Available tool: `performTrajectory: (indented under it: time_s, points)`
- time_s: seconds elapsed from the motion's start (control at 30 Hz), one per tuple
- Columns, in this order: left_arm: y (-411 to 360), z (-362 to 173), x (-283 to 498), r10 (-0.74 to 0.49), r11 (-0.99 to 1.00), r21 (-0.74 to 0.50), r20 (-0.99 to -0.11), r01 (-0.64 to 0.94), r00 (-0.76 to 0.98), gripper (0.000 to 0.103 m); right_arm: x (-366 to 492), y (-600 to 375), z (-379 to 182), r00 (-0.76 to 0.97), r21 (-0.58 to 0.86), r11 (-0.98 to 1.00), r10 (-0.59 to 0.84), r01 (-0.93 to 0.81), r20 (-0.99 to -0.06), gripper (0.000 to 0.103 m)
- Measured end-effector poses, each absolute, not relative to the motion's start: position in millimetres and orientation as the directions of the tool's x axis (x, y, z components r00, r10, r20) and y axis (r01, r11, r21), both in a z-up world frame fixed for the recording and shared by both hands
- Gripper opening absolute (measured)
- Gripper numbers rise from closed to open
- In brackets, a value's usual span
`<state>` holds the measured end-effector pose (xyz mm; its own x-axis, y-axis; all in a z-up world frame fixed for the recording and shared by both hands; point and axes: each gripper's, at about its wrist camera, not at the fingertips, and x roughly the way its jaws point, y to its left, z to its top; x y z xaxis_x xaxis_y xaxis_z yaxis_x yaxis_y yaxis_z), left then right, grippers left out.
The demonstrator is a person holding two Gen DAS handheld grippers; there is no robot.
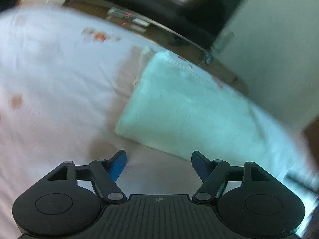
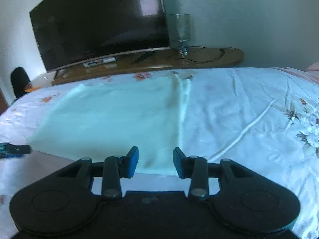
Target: Fold small clothes
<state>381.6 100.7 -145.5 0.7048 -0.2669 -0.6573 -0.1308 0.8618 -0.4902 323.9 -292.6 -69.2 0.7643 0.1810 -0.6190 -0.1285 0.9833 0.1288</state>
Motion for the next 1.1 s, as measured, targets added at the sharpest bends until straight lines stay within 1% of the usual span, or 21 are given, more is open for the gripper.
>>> performTrajectory:
  time_s: [0.13,0.2,0.33,0.37,0.47,0.5,0.73,0.77,0.8,0.83,0.87,0.9,0.93,1.0,1.1]
  points:
    - [117.6,-166.4,380.6,-0.313,0.673,-0.695,-0.577,-0.253,0.754,0.072,320.5,-280.4,-63.8,0.758,0.189,0.972,0.23,-0.143,-0.611,0.039]
    - [118.4,-175.4,383.6,-0.311,0.619,-0.736,-0.549,-0.273,0.776,0.072,323.9,-277.0,-64.0,0.75,0.23,0.962,0.259,-0.146,-0.609,0.039]
    - [111.6,-181.9,397.7,-0.286,0.582,-0.759,-0.526,-0.291,0.801,0.072,336.2,-264.4,-65.7,0.744,0.289,0.946,0.3,-0.15,-0.596,0.037]
    - [110.4,-182.9,400.2,-0.279,0.576,-0.764,-0.52,-0.292,0.807,0.072,339.7,-260.8,-66.1,0.745,0.303,0.941,0.31,-0.152,-0.591,0.035]
    - [106.2,-184.8,408.9,-0.251,0.579,-0.762,-0.504,-0.29,0.826,0.072,354.0,-248.0,-68.1,0.739,0.333,0.927,0.344,-0.171,-0.579,0.016]
    - [106.4,-185.5,411.2,-0.243,0.585,-0.76,-0.498,-0.284,0.832,0.072,359.4,-244.1,-69.5,0.736,0.342,0.923,0.355,-0.178,-0.576,0.014]
    - [100.5,-184.2,428.5,-0.224,0.622,-0.743,-0.47,-0.246,0.854,0.072,395.9,-226.0,-79.9,0.723,0.365,0.908,0.394,-0.208,-0.567,0.012]
    - [100.1,-182.9,429.9,-0.221,0.625,-0.741,-0.469,-0.245,0.855,0.071,401.9,-224.2,-81.6,0.721,0.37,0.906,0.397,-0.207,-0.568,0.012]
    - [98.7,-182.7,430.9,-0.214,0.63,-0.736,-0.474,-0.25,0.854,0.058,408.8,-223.1,-83.5,0.719,0.374,0.904,0.4,-0.207,-0.569,0.012]
    - [99.4,-185.3,432.6,-0.217,0.628,-0.733,-0.487,-0.26,0.846,0.04,414.8,-222.1,-85.2,0.717,0.375,0.903,0.402,-0.209,-0.569,0.012]
    - [101.0,-189.7,434.7,-0.207,0.621,-0.733,-0.496,-0.279,0.843,0.031,419.3,-220.7,-86.5,0.717,0.377,0.902,0.404,-0.211,-0.567,0.012]
    - [104.3,-194.7,434.2,-0.197,0.609,-0.735,-0.504,-0.298,0.841,0.016,424.1,-220.3,-87.3,0.717,0.38,0.9,0.409,-0.215,-0.564,0.012]
    - [107.5,-199.2,433.7,-0.198,0.593,-0.745,-0.503,-0.305,0.841,0.011,428.1,-219.9,-88.2,0.718,0.38,0.899,0.411,-0.218,-0.561,0.012]
    - [110.0,-202.3,432.1,-0.207,0.585,-0.758,-0.485,-0.29,0.85,0.011,435.6,-218.6,-90.3,0.718,0.377,0.9,0.411,-0.22,-0.562,0.012]
    - [108.1,-201.2,432.5,-0.199,0.592,-0.753,-0.482,-0.287,0.853,0.011,443.7,-212.2,-94.5,0.711,0.368,0.901,0.414,-0.231,-0.568,0.012]
